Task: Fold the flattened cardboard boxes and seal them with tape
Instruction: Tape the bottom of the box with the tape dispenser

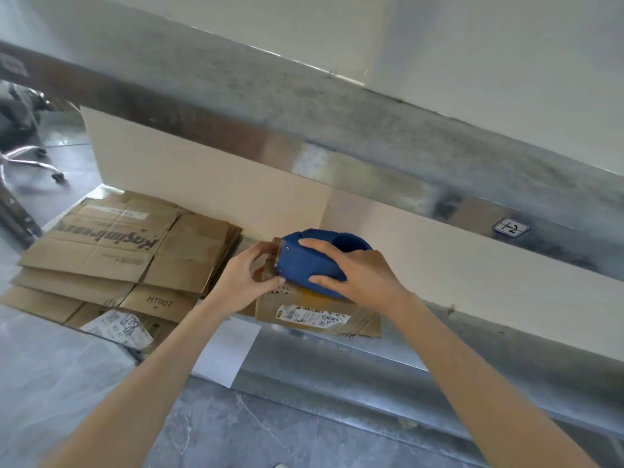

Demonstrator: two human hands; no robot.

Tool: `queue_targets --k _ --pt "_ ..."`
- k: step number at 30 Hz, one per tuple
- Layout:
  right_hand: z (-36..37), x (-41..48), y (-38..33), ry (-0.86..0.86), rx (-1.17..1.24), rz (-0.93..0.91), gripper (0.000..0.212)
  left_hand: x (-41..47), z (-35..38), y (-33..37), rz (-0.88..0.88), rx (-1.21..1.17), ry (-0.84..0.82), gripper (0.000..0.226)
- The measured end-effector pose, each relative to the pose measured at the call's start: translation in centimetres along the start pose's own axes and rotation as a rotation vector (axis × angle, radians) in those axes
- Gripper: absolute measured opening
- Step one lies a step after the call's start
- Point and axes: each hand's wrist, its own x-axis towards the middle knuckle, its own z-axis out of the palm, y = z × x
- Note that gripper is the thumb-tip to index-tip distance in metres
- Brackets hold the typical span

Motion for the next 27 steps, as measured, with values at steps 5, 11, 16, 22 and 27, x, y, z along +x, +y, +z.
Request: queue_targets --k 5,11,16,22,27 --pt "0.0 0.4 0.4 -0.006 0.035 0.001 0.06 0.2 -0.9 0.6 -0.044 -0.085 -0.1 0.057" --pt "0.2 0.4 0.4 0.008 -0.002 -0.026 0.06 2.0 -2.5 2.6 0.0 -0.075 -0.074 0.049" --pt "0.2 0.1 0.4 0.007 -0.017 -0.03 0.061 3.0 -1.9 2.9 0.078 -0.027 -0.08 0.046" --pt "-0.2 0.0 0.2 -0.021 -0.046 -0.052 0.059 2.7 -1.4 2.7 0.087 -0.007 -0.026 0.045" --pt "-0.2 -0.4 0.1 -0.037 -0.085 -0.051 0.059 2.8 -0.8 2.9 0.075 0.012 0.013 0.041"
